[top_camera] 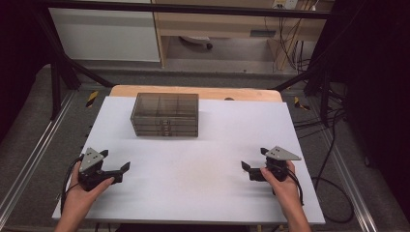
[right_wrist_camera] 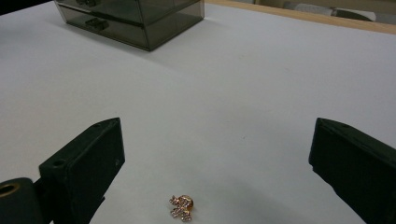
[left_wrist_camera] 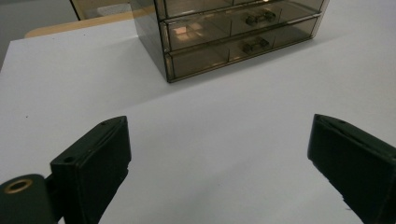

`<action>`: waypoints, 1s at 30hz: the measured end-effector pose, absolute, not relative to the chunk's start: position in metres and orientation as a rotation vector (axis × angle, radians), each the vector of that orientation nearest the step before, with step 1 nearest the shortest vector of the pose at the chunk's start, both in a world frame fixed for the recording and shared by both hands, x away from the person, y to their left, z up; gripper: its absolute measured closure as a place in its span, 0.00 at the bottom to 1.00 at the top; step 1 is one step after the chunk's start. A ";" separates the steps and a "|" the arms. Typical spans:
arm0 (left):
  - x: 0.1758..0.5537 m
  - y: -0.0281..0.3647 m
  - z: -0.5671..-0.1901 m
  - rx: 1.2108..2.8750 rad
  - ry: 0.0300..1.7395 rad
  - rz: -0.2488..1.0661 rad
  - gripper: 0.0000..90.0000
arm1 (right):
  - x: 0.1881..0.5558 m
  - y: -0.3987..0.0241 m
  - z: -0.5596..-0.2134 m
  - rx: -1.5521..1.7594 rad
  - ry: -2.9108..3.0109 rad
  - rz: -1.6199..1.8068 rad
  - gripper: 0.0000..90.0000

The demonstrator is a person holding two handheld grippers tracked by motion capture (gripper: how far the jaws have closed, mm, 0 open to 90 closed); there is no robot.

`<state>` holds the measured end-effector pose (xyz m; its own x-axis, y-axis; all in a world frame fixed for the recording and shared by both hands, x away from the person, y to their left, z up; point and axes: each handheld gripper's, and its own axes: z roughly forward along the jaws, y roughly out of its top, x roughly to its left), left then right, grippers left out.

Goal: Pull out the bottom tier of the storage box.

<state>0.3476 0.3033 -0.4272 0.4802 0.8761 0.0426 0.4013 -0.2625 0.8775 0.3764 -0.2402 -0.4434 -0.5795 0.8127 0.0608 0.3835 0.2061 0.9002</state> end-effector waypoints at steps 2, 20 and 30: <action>0.347 0.300 -0.428 1.890 1.058 0.712 0.07 | 0.375 -0.239 -0.443 1.102 2.061 1.343 0.04; 0.358 0.262 -0.421 2.149 0.820 0.826 0.08 | 0.383 -0.224 -0.438 1.177 2.062 1.258 0.05; 0.392 0.221 -0.414 2.233 0.666 0.960 0.16 | 0.373 -0.237 -0.440 1.134 2.062 1.243 0.05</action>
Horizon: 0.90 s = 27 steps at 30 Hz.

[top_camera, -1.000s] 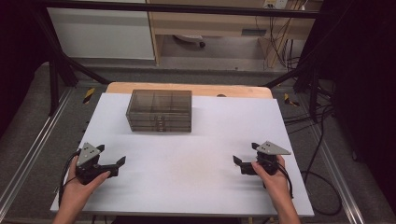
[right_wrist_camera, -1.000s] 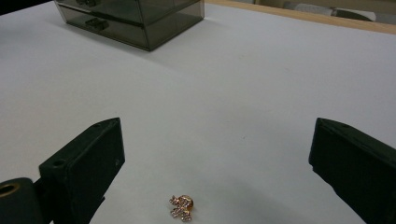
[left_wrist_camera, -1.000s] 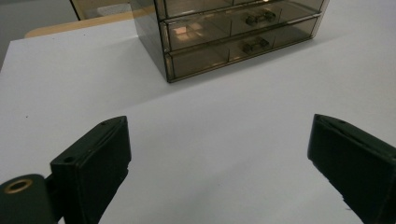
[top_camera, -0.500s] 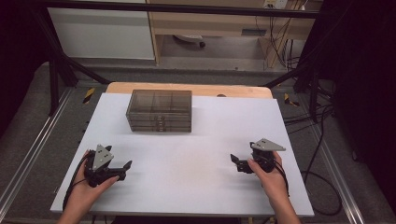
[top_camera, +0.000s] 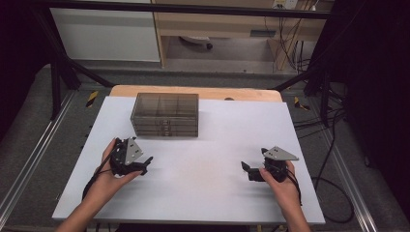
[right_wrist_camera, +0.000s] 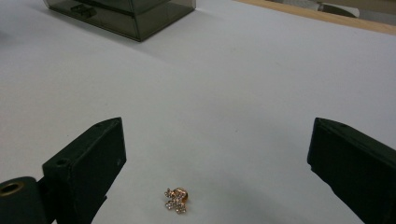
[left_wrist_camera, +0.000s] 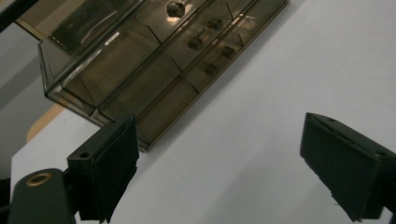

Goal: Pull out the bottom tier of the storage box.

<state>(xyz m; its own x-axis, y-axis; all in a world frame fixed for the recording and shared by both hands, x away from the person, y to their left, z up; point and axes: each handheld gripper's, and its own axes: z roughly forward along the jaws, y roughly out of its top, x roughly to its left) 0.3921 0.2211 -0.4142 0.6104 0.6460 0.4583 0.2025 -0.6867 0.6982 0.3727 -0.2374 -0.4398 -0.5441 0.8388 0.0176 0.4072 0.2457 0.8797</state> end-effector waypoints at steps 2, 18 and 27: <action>0.396 0.212 -0.415 2.254 0.630 0.996 0.19 | 0.373 -0.239 -0.441 1.150 2.059 1.242 0.05; 0.416 0.178 -0.420 2.315 0.500 1.163 0.31 | 0.374 -0.241 -0.444 1.174 2.068 1.219 0.04; 0.424 0.169 -0.433 2.389 0.411 1.322 0.39 | 0.374 -0.241 -0.444 1.177 2.074 1.211 0.04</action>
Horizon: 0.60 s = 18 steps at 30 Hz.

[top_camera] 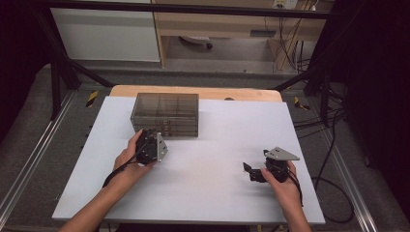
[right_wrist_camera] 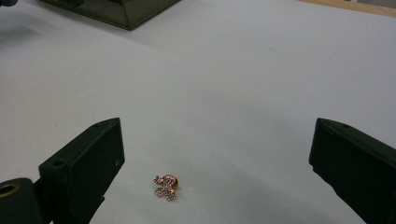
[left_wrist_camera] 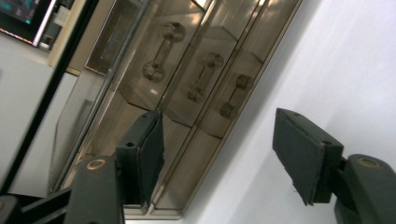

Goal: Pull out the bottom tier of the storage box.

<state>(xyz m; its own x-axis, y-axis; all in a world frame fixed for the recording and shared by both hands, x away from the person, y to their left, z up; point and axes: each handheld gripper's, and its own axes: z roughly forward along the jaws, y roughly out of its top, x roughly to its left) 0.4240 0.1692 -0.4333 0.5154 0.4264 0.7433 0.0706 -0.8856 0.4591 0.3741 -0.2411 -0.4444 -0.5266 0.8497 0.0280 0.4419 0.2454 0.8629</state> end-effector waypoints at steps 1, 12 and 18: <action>0.425 0.168 -0.435 2.397 0.399 1.336 0.40 | 0.374 -0.241 -0.444 1.176 2.074 1.211 0.04; 0.428 0.159 -0.450 2.462 0.288 1.448 0.51 | 0.374 -0.240 -0.445 1.170 2.088 1.202 0.04; 0.429 0.155 -0.459 2.506 0.210 1.502 0.59 | 0.374 -0.242 -0.445 1.178 2.076 1.202 0.04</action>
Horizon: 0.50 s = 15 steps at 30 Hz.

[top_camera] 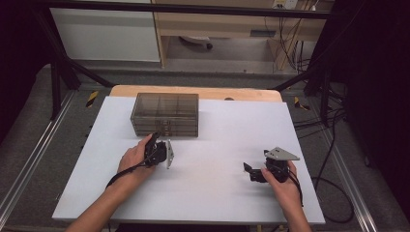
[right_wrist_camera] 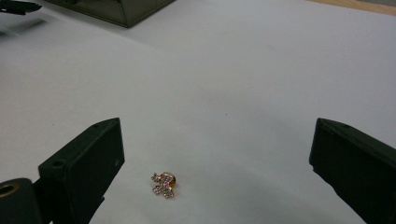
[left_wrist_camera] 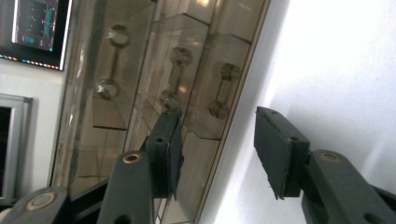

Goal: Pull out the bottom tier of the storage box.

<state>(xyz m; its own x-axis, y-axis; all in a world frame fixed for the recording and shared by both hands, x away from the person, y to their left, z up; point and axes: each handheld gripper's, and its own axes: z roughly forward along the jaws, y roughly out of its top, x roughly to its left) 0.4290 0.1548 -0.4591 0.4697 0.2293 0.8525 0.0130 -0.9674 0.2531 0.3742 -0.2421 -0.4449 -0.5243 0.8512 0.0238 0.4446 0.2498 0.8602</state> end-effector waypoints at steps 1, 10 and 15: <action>0.429 0.154 -0.460 2.507 0.200 1.516 0.60 | 0.374 -0.242 -0.445 1.178 2.078 1.201 0.04; 0.429 0.148 -0.468 2.500 0.117 1.627 0.67 | 0.374 -0.242 -0.445 1.184 2.081 1.201 0.04; 0.433 0.147 -0.474 2.503 0.094 1.674 0.69 | 0.374 -0.243 -0.445 1.185 2.080 1.202 0.04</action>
